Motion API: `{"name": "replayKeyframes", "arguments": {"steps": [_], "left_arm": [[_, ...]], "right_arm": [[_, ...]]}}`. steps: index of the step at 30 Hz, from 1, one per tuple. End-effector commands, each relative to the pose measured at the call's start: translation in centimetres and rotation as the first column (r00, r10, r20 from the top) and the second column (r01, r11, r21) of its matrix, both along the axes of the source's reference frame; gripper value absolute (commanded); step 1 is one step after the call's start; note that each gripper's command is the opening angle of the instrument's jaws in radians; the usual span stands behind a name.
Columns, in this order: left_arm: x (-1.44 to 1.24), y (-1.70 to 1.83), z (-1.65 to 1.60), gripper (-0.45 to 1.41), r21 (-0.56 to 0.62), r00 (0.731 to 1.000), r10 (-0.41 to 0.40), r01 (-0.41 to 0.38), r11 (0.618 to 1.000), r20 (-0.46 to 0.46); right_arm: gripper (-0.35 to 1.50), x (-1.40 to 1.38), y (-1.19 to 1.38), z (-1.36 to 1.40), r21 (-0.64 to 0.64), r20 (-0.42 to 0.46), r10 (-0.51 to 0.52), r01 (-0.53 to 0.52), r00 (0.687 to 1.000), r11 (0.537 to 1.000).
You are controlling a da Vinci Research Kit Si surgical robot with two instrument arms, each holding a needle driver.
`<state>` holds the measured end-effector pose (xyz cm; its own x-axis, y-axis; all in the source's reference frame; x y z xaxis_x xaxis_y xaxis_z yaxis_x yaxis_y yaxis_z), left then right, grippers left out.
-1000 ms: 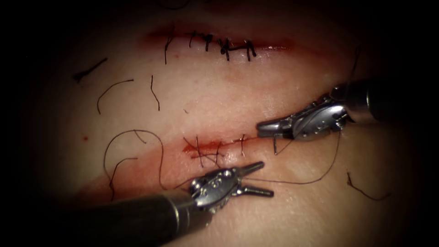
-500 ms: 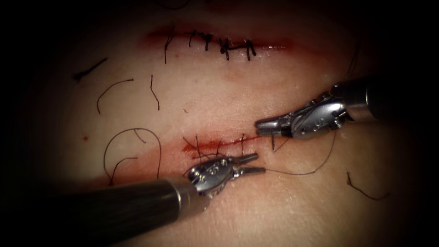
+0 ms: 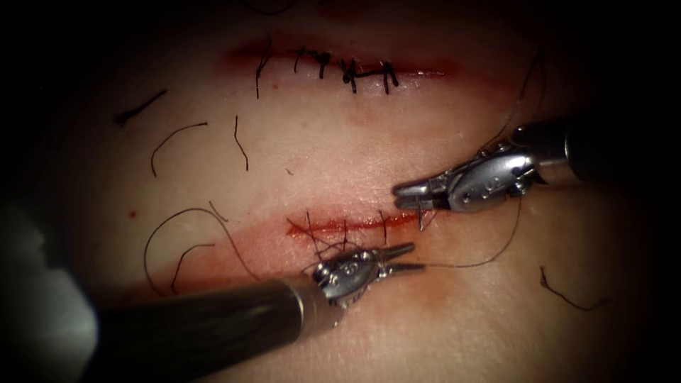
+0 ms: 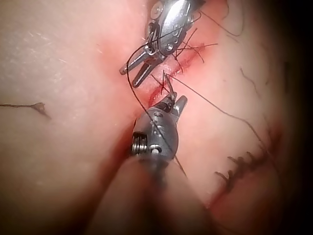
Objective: Wound Closure
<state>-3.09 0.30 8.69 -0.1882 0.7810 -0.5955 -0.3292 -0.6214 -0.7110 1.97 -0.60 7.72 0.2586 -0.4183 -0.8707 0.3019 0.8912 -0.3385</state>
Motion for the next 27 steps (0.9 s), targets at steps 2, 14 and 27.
{"name": "replayKeyframes", "arguments": {"steps": [2, 14, 27], "left_arm": [[-0.06, -0.07, 0.11, 0.34, 0.005, 1.000, 0.002, -0.002, 1.000, -0.006], [-0.06, -0.08, 0.15, 0.34, 0.005, 1.000, 0.008, -0.008, 1.000, -0.010], [-0.05, -0.09, 0.15, 0.34, 0.005, 1.000, 0.010, -0.010, 1.000, -0.012]], "right_arm": [[-0.35, 0.04, 0.02, 0.07, 0.051, 0.015, 0.005, -0.006, 1.000, 0.999], [-0.35, 0.10, 0.20, 0.11, 0.159, 0.052, 0.029, -0.037, 0.998, 0.987], [-0.35, 0.16, 0.37, 0.02, 0.251, 0.071, 0.053, -0.070, 0.996, 0.965]]}}
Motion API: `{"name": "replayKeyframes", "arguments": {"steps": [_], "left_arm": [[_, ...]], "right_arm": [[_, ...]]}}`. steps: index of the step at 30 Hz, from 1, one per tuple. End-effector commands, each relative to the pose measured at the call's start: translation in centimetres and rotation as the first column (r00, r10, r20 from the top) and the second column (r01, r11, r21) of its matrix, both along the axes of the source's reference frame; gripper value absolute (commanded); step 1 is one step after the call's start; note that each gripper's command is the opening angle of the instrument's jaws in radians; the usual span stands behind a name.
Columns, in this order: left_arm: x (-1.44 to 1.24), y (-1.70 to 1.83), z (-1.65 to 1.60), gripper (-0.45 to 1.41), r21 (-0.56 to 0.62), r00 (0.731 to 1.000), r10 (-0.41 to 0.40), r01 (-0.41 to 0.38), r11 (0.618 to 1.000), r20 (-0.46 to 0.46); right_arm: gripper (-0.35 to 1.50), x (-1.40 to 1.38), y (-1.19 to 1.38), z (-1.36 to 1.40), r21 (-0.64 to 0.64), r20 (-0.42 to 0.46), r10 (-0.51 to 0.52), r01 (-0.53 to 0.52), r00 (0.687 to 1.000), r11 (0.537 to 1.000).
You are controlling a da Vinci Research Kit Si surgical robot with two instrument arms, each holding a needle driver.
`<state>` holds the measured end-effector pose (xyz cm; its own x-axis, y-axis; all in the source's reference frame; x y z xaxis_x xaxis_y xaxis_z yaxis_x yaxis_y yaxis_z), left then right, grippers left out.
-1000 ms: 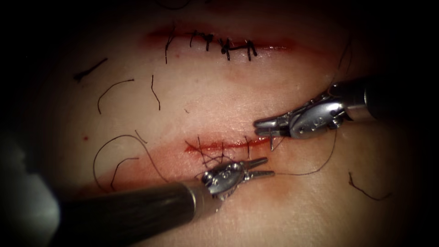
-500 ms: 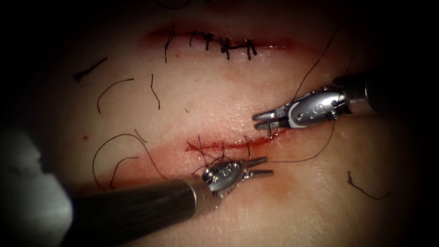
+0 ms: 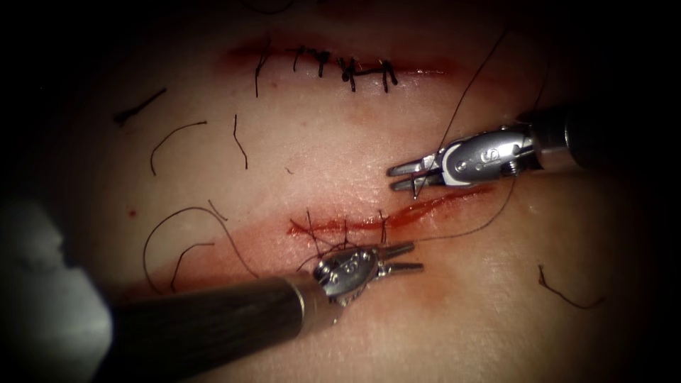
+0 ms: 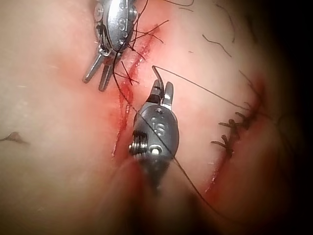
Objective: Wound Closure
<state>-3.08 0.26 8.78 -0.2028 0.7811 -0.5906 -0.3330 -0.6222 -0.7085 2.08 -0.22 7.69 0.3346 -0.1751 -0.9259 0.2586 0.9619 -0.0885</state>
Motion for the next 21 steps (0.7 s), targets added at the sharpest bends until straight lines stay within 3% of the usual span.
{"name": "replayKeyframes", "arguments": {"steps": [1, 18, 21], "left_arm": [[-0.06, -0.05, 0.06, 0.34, 0.002, 1.000, 0.001, -0.001, 1.000, 0.001], [-0.05, -0.05, 0.06, 0.34, 0.003, 1.000, 0.004, -0.004, 1.000, -0.001], [-0.05, -0.05, 0.06, 0.34, 0.003, 1.000, 0.004, -0.004, 1.000, -0.001]], "right_arm": [[-0.35, 0.05, 0.00, 0.04, 0.015, 0.001, 0.003, -0.003, 1.000, 1.000], [-0.35, 0.09, 0.08, 0.07, 0.081, 0.022, -0.020, 0.018, 1.000, 0.997], [-0.35, 0.10, 0.10, 0.09, -0.063, 0.004, -0.100, 0.100, 0.995, 0.993]]}}
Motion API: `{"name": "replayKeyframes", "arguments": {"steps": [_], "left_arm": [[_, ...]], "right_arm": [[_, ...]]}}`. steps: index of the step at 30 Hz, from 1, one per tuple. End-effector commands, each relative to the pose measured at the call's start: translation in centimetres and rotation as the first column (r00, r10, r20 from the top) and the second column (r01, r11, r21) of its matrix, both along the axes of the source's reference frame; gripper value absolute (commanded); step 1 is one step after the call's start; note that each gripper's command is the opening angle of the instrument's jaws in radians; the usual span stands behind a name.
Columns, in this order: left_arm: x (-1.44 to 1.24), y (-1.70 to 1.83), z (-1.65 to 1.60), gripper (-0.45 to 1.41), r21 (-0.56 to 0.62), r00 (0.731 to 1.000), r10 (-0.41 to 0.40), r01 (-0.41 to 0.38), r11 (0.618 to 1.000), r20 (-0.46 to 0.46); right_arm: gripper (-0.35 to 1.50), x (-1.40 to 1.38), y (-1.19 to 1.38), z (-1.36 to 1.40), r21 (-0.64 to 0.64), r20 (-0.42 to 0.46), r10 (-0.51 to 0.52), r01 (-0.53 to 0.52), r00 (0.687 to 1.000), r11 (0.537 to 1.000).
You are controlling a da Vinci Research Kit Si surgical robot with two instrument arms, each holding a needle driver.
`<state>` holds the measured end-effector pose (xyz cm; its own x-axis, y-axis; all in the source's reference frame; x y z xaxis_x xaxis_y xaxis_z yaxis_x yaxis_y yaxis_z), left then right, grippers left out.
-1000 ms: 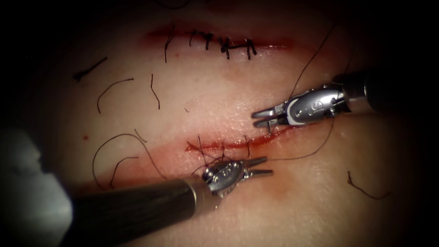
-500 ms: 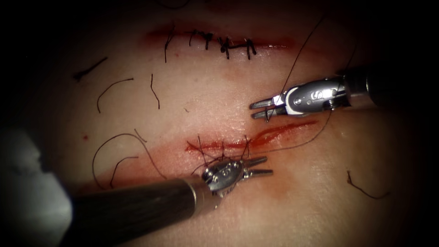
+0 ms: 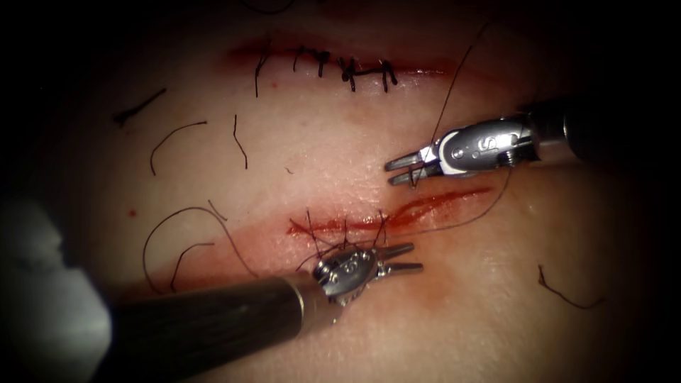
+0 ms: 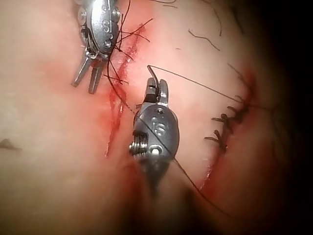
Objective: Wound Closure
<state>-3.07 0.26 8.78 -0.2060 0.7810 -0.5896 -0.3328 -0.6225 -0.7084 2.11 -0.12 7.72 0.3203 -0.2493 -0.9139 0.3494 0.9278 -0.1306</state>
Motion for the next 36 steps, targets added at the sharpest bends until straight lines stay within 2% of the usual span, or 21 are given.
{"name": "replayKeyframes", "arguments": {"steps": [1, 7, 10, 13, 36], "left_arm": [[-0.06, -0.05, 0.06, 0.34, 0.002, 1.000, 0.001, -0.001, 1.000, 0.001], [-0.06, -0.05, 0.06, 0.34, 0.002, 1.000, 0.001, -0.001, 1.000, 0.001], [-0.06, -0.05, 0.06, 0.34, 0.002, 1.000, 0.001, -0.001, 1.000, 0.002], [-0.06, -0.05, 0.06, 0.34, 0.002, 1.000, 0.001, -0.001, 1.000, 0.001], [-0.06, -0.06, 0.05, 0.34, 0.003, 1.000, 0.003, -0.003, 1.000, -0.001]], "right_arm": [[-0.35, 0.07, -0.01, 0.06, -0.036, -0.009, -0.018, 0.018, 1.000, 0.999], [-0.35, 0.08, -0.04, 0.05, -0.068, -0.017, -0.053, 0.052, 0.998, 0.996], [-0.35, 0.10, 0.02, 0.05, 0.026, 0.015, -0.017, 0.017, 1.000, 1.000], [-0.35, 0.12, 0.08, 0.04, 0.060, 0.022, 0.002, -0.003, 1.000, 0.998], [-0.35, 0.19, 0.19, 0.07, 0.152, 0.053, 0.044, -0.051, 0.998, 0.987]]}}
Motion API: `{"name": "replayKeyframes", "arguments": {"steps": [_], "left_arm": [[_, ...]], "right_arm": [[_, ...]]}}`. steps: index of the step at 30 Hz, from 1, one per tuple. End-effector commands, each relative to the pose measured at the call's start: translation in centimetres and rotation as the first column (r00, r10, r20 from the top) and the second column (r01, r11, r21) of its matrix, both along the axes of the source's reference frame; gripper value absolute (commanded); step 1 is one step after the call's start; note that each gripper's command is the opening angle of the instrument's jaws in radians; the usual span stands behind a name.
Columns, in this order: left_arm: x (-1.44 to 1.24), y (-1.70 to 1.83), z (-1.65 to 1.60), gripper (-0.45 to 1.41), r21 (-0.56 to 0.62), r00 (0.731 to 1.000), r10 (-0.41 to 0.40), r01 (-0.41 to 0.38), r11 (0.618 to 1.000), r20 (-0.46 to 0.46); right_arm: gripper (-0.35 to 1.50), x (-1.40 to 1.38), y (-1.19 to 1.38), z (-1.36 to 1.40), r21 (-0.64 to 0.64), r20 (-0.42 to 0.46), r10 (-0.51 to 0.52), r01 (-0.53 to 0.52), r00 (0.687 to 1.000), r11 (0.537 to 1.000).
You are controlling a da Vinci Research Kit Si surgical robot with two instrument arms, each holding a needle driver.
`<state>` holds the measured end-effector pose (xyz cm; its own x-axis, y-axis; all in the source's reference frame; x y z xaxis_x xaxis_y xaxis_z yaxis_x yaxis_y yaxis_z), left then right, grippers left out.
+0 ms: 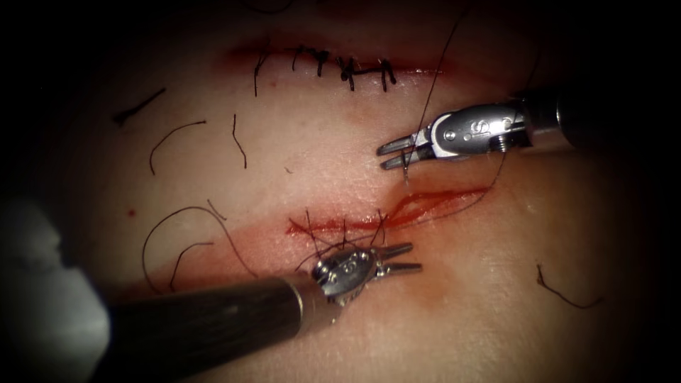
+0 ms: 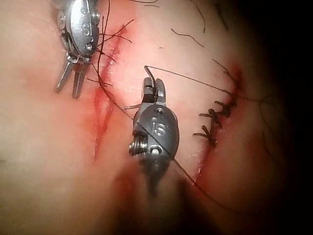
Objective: Wound Closure
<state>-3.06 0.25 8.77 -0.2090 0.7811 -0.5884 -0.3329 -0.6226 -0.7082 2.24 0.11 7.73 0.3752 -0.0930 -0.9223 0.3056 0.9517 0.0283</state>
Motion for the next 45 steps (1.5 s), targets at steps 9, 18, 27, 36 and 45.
{"name": "replayKeyframes", "arguments": {"steps": [9, 18, 27, 36, 45], "left_arm": [[-0.07, -0.05, 0.05, 0.34, 0.002, 1.000, 0.001, -0.001, 1.000, 0.001], [-0.07, -0.06, 0.05, 0.34, 0.002, 1.000, 0.001, -0.001, 1.000, 0.001], [-0.07, -0.06, 0.05, 0.34, 0.002, 1.000, 0.001, -0.001, 1.000, 0.001], [-0.07, -0.06, 0.06, 0.34, 0.003, 1.000, 0.002, -0.002, 1.000, -0.001], [-0.07, -0.07, 0.05, 0.34, 0.003, 1.000, 0.004, -0.004, 1.000, -0.004]], "right_arm": [[-0.35, 0.11, -0.04, 0.08, 0.124, 0.025, 0.018, -0.021, 1.000, 0.992], [-0.35, 0.13, -0.11, 0.14, 0.268, 0.079, 0.042, -0.062, 0.996, 0.961], [-0.35, 0.13, -0.23, 0.28, 0.406, 0.177, 0.046, -0.115, 0.983, 0.906], [-0.35, 0.13, -0.30, 0.44, 0.454, 0.222, 0.046, -0.145, 0.974, 0.879], [-0.35, 0.13, -0.16, 0.39, 0.441, 0.231, 0.095, -0.191, 0.968, 0.877]]}}
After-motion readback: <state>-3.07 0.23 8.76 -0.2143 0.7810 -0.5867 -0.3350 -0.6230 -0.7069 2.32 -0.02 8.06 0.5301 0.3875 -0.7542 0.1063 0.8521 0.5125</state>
